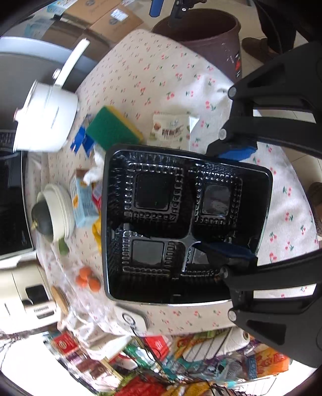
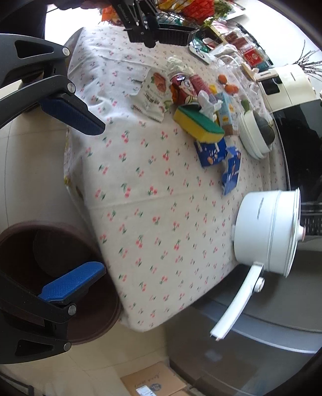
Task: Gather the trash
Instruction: 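Lift the black tray with the left gripper while the right gripper reaches the green-yellow sponge, then grasp the green-yellow sponge with the right gripper and lift it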
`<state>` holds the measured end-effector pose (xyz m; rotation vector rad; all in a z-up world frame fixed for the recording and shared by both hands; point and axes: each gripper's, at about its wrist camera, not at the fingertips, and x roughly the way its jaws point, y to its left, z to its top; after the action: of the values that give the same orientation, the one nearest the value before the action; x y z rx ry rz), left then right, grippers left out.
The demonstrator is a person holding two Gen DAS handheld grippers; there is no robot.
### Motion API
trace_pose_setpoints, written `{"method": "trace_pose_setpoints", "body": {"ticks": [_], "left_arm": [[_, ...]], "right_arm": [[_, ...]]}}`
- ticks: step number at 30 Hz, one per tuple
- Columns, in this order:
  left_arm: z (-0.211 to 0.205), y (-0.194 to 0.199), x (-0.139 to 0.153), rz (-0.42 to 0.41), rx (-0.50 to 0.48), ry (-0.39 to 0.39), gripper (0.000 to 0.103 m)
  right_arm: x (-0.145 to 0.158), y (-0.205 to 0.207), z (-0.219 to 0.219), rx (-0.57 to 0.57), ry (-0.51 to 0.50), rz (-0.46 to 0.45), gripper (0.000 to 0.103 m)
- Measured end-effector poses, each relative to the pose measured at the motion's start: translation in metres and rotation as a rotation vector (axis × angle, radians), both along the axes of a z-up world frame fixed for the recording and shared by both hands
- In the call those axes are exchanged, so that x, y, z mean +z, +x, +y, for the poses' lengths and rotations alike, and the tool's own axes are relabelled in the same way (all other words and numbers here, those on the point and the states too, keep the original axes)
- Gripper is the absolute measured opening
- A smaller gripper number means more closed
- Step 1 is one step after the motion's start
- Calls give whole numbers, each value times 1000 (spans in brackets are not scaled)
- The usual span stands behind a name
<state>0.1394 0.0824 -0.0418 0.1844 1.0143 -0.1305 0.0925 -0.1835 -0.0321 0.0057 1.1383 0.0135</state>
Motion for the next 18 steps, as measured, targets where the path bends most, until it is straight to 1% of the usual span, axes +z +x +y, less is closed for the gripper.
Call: {"method": "trace_pose_setpoints", "body": {"ticks": [3, 5, 8, 12, 14, 15, 18], "left_arm": [[13, 7, 0, 15, 60, -17, 57], [20, 12, -1, 32, 87, -47, 57], [24, 14, -1, 43, 92, -64, 57], [23, 17, 0, 27, 75, -37, 57], [23, 19, -1, 32, 69, -35, 57], [24, 19, -1, 36, 68, -35, 57], [25, 20, 0, 40, 64, -42, 57]], "right_arm": [[-10, 29, 38, 59, 3, -10, 103], [-19, 55, 60, 84, 40, -7, 102], [-30, 94, 72, 40, 122, -24, 101], [-44, 130, 78, -41, 180, -31, 98], [-51, 142, 78, -74, 226, -26, 86], [-54, 147, 76, -84, 246, -20, 83], [-62, 157, 78, -113, 294, -12, 67]]}}
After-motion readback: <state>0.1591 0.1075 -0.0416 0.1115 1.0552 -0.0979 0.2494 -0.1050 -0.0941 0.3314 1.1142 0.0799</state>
